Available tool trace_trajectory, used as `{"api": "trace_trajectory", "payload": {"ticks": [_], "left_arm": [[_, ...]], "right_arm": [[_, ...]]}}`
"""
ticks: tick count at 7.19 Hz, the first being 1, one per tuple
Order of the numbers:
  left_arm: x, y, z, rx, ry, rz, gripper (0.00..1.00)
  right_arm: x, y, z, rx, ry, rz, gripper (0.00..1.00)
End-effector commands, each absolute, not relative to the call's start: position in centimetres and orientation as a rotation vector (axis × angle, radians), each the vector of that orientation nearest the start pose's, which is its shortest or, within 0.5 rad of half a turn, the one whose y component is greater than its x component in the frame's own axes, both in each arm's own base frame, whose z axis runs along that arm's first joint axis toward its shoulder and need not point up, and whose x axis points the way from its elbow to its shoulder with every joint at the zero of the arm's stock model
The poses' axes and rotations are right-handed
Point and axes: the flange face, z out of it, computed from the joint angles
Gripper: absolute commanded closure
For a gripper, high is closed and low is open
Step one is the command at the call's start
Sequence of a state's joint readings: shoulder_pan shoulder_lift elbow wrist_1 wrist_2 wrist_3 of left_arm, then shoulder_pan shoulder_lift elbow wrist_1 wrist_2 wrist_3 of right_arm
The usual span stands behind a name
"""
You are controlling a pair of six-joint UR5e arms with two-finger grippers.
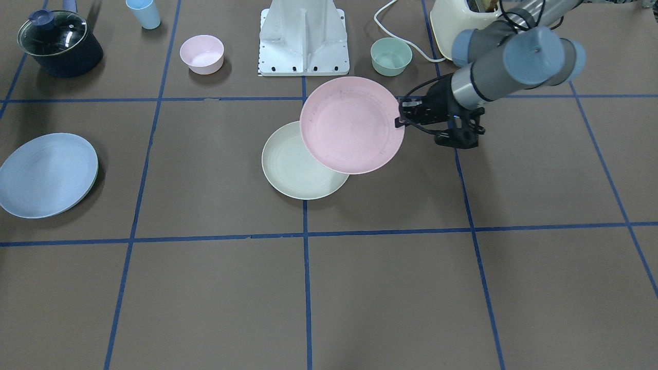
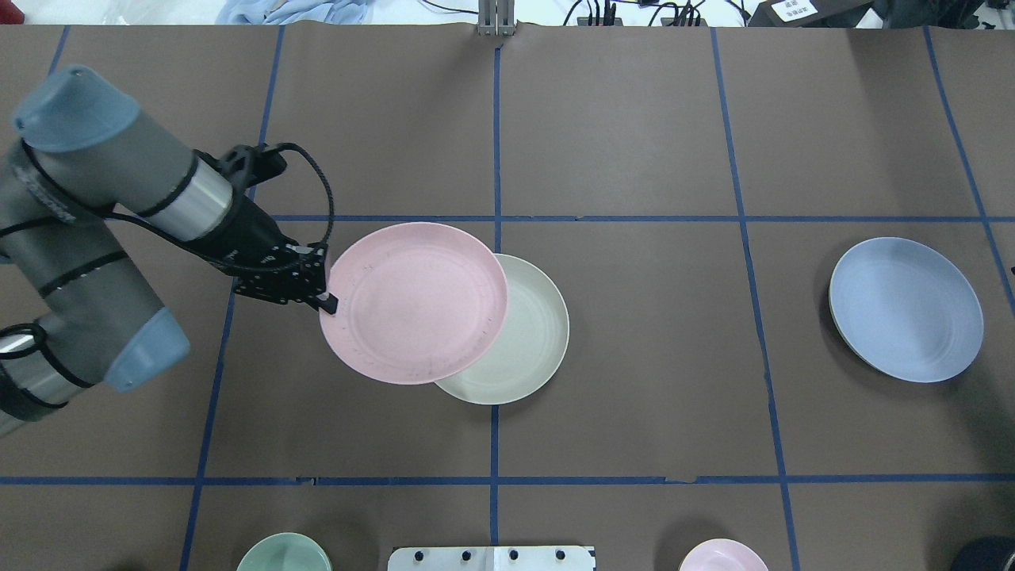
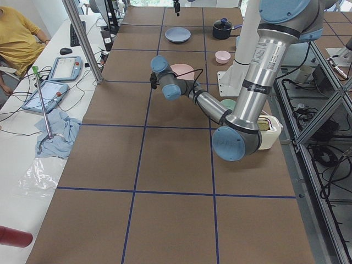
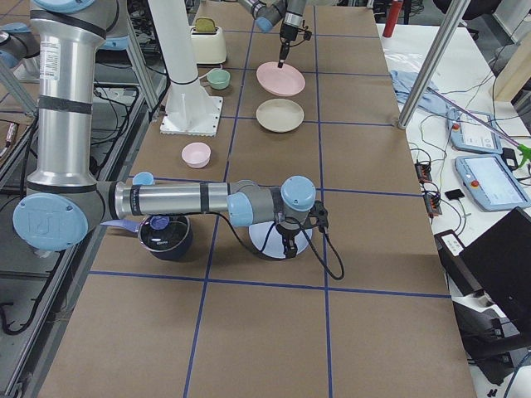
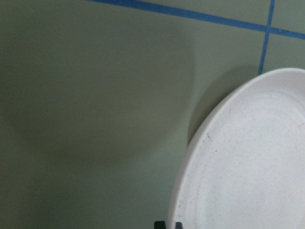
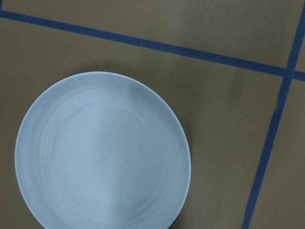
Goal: Stack three plates with pink and blue
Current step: 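Carry the pink plate with the left gripper over the cream plate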
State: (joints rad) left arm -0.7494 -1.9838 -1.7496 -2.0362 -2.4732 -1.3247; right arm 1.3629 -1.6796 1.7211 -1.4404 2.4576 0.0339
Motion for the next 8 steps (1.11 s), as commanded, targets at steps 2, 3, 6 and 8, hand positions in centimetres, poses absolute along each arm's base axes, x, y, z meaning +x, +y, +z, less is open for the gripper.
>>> {"api": "trace_trajectory", "payload": {"ticks": [2,3,6,8], "left_arm": [[46.8,-45.7,27.8,-0.186,1.266,0.047,1.0],[47.9,-45.4,28.6,-0.181,1.272,0.051,1.0],[49.1,-45.5,27.5,-0.168,1.284,0.066,1.0],[50.4,-46.3,28.3,-0.081,1.303,0.043,1.0]], "right_arm": [[-4.2,-45.7,61.3,0.051,-0.9,-0.245,0.0],[-4.4,-45.7,61.2,0.051,-0.9,-0.249,0.0],[-4.6,-45.7,61.3,0.048,-0.9,-0.253,0.0],[-4.8,-45.7,61.4,0.044,-0.899,-0.256,0.0]]}}
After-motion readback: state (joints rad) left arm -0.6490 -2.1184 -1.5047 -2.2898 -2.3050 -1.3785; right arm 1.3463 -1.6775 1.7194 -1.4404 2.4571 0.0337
